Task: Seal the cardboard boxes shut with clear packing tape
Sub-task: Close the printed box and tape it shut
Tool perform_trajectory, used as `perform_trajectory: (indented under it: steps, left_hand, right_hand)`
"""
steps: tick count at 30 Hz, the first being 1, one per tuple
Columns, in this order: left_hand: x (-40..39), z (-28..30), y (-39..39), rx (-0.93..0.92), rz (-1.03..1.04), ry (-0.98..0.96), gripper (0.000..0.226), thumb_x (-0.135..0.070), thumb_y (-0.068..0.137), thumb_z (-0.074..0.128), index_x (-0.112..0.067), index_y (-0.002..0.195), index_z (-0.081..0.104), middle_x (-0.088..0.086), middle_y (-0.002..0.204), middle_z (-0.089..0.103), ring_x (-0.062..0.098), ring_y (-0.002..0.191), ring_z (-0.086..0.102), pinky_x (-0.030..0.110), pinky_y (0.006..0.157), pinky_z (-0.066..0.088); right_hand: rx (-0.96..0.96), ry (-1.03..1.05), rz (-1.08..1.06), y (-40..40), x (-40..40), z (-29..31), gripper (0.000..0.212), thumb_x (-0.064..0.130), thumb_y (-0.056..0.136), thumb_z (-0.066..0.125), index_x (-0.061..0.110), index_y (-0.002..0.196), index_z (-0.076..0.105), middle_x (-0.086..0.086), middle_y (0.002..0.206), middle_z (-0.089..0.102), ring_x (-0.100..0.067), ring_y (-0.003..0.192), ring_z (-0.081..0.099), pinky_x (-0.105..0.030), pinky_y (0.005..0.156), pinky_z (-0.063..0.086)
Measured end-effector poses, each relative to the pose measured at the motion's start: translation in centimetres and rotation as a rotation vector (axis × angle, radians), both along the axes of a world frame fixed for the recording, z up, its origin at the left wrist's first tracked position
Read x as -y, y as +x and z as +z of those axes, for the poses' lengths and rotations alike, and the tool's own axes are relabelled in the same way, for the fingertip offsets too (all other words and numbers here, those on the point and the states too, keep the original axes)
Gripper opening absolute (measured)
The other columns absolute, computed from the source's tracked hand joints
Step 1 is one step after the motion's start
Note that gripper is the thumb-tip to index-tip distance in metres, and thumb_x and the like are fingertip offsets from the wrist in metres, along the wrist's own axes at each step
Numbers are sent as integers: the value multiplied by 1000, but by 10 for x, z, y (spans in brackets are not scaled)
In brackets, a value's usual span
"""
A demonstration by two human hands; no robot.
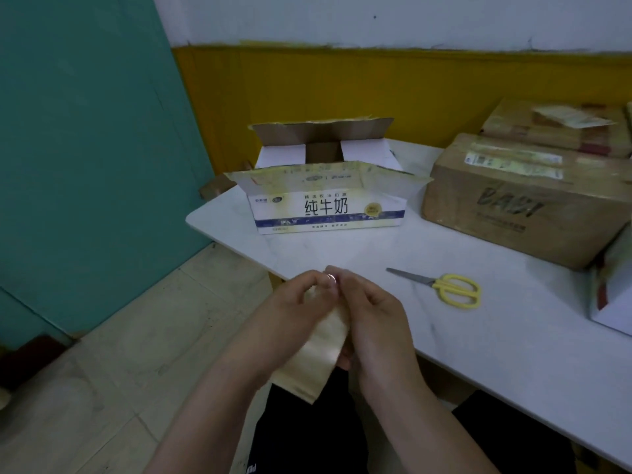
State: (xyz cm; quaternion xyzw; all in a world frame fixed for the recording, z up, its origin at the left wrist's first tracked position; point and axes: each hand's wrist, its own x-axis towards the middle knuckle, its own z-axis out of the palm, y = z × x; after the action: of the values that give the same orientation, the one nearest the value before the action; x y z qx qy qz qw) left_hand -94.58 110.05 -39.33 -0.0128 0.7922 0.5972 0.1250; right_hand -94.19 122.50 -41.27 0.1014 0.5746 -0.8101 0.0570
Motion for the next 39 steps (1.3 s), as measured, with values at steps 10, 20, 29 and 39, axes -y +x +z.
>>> perform_trajectory:
  steps: [10,20,29,39]
  left_hand:
    - [-47,16,7,-248,-62,37,14,-28,102,54,-24,99,67,-1,79,74,18,62,72,28,61,56]
    - [-83,31,-23,-47,-208,193,23,-21,106,46,-36,119,58,6,73,76,19,63,73,27,61,58]
    - [-99,44,-69,-326,-83,-6,55,-72,72,47,-38,110,68,-18,121,66,1,113,61,13,88,50]
    - [-102,50,-82,-159,-123,357,32,-31,71,72,-11,94,81,11,102,77,20,99,72,32,94,56]
  right_hand:
    - [-301,236,-182,-8,-45,18,22,30,93,66,20,82,80,-1,88,76,-20,82,72,-35,69,54]
    - [-742,642,-39,-47,-114,23,26,27,98,57,27,119,72,23,125,66,2,122,57,-17,103,44]
    - [-733,511,-26,-57,-134,30,24,21,96,53,28,101,75,21,108,72,0,99,67,-7,84,44]
    - [-830,710,61,-58,-145,24,28,33,100,50,25,113,74,18,119,68,-12,121,59,-17,100,41]
